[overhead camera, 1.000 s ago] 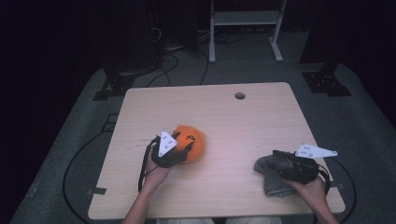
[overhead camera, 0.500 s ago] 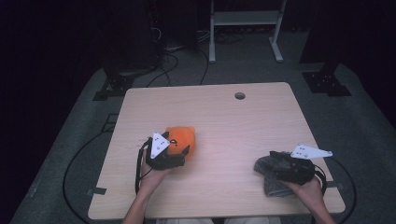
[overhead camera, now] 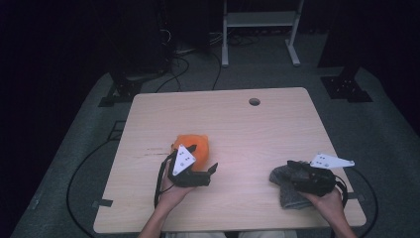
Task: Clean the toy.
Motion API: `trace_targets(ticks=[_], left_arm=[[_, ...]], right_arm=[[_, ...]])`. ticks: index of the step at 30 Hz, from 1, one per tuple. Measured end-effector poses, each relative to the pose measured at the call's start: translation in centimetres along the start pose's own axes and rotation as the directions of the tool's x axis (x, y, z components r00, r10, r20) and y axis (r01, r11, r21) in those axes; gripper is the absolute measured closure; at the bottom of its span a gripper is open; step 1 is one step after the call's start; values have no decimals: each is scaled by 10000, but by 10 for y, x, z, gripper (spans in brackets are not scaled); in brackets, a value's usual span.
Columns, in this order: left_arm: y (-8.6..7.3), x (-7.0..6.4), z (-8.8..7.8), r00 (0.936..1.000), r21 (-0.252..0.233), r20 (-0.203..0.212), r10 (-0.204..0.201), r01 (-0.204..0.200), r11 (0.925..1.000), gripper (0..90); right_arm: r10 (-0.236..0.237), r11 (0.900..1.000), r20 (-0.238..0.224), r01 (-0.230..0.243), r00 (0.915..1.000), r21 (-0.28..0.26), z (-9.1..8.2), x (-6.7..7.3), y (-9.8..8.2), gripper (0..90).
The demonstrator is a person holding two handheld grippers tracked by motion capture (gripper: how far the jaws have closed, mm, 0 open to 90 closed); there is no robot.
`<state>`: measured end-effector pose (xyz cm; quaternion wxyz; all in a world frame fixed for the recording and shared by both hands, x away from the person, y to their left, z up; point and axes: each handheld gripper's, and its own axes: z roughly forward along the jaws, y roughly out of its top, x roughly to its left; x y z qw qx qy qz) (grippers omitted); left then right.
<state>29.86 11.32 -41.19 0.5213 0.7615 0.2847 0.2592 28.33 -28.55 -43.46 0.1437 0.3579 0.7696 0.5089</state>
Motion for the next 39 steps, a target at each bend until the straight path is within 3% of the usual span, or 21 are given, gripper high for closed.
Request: trace_targets(ticks=[10, 20, 39], left_arm=[[-1, -20, 9, 9969, 181, 786, 102, -116, 9998, 82], [-4, -40, 17, 9896, 331, 1415, 259, -309, 9990, 75], [-14, -71, 35, 9666, 647, 2518, 471, -654, 9958, 69]], right_arm=[[-37, 10000, -81, 37, 10000, 33, 0, 1, 0, 404], [-97, 9999, -146, 98, 9998, 68, 0, 3, -1, 404], [-205, 9996, -263, 211, 9994, 202, 2, 5, -3, 404]])
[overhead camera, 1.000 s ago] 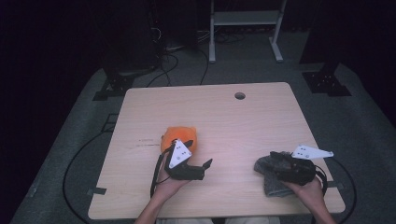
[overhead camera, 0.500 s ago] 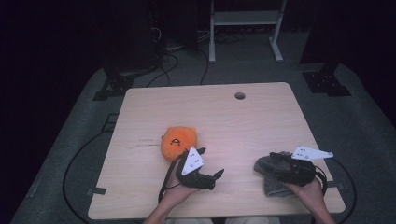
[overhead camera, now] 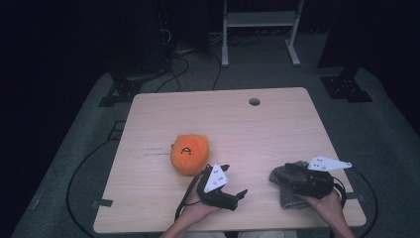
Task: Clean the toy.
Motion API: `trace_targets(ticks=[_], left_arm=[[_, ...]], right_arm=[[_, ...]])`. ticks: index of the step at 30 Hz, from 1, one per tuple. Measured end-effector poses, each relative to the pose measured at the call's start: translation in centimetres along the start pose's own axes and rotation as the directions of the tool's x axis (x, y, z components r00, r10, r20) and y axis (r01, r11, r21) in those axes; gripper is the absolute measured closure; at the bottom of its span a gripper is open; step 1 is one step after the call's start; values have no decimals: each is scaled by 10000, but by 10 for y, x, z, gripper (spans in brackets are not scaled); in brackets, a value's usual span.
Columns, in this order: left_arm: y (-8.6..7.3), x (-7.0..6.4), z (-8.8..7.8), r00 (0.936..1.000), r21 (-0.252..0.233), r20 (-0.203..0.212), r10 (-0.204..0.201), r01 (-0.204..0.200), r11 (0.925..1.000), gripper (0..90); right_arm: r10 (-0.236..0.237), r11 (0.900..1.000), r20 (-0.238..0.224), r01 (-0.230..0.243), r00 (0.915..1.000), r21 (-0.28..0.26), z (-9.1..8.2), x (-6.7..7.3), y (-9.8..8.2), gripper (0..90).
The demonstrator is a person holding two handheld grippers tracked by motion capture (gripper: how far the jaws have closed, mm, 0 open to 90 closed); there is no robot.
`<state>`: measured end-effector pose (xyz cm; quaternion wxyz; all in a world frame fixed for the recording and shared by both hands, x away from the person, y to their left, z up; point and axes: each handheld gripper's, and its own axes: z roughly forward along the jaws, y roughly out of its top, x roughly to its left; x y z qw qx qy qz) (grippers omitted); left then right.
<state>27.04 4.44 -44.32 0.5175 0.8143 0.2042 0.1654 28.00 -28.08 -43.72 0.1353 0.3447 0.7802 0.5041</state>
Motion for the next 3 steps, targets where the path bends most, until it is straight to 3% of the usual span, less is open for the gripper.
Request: trace_targets(ticks=[3], left_arm=[[-1, -2, 2, 9998, 79, 176, 7, -8, 10000, 68]], right_arm=[[-28, 10000, -29, 28, 10000, 32, 2, 0, 0, 404]])
